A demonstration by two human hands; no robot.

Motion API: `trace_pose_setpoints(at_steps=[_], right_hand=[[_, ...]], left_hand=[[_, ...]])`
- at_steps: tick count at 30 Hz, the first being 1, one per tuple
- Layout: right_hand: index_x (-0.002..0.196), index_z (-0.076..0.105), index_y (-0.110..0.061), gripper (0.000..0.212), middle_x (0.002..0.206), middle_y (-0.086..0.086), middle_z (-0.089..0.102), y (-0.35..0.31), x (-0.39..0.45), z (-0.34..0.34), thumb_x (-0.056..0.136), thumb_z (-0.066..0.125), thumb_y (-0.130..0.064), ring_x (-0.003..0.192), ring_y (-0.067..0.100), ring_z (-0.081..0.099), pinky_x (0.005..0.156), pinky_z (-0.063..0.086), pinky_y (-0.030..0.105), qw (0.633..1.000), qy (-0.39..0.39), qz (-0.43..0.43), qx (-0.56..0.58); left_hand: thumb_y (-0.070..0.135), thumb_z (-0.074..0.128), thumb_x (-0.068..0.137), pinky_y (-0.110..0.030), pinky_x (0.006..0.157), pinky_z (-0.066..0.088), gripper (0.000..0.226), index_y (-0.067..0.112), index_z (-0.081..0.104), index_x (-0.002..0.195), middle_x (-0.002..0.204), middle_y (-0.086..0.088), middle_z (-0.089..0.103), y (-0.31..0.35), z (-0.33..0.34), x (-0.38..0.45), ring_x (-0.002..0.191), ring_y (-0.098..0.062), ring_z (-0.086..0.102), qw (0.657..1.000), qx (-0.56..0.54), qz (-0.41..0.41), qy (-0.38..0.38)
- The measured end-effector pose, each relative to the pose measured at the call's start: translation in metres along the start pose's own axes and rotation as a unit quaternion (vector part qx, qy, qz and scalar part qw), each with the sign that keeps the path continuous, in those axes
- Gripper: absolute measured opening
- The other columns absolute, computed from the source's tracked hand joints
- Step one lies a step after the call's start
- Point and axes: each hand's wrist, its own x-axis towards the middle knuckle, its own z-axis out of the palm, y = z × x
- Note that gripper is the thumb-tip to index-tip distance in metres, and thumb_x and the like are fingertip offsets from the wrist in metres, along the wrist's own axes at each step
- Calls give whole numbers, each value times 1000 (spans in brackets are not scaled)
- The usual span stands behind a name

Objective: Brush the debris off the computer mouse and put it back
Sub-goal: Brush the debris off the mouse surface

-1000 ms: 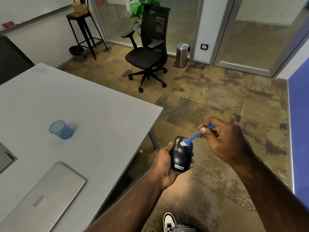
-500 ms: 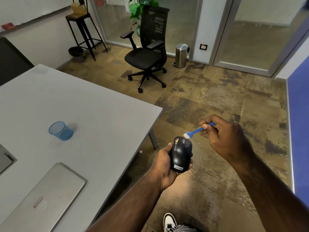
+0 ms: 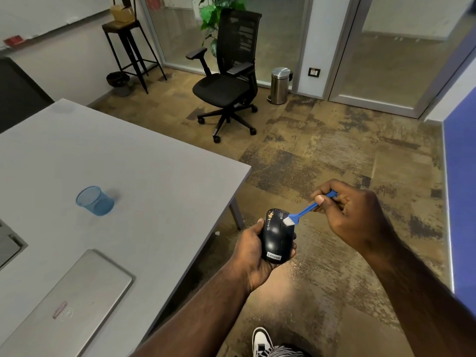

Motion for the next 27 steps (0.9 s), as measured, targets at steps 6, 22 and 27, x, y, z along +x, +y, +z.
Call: trace_pose_setpoints(at_steps=[6, 22, 27], right_hand=[[91, 65, -32, 17, 66, -7, 69, -3, -5, 1, 93, 64, -15, 47, 13, 60, 39, 47, 33, 1000, -8, 1, 27], [93, 66, -28, 20, 73, -13, 69, -2, -1, 3, 92, 64, -7, 60, 7, 70, 47, 56, 31, 999, 48, 14, 12], [90, 67, -27, 8, 74, -9, 71, -5, -7, 0, 90, 60, -23, 64, 11, 71, 53, 56, 40, 995, -19, -23, 95]], left_hand=[[42, 27, 103, -34, 60, 58, 59, -3, 62, 117, 92, -25, 66, 1, 0, 2, 72, -32, 62, 1000, -16, 1, -10], [41, 28, 102, -34, 62, 58, 60, -4, 64, 114, 92, -24, 67, 5, -6, 6, 72, -31, 64, 999, -38, -3, -29], [39, 33, 102, -35, 58, 58, 51, 0, 62, 117, 87, -21, 70, 5, -4, 9, 67, -31, 65, 999, -45, 9, -13]])
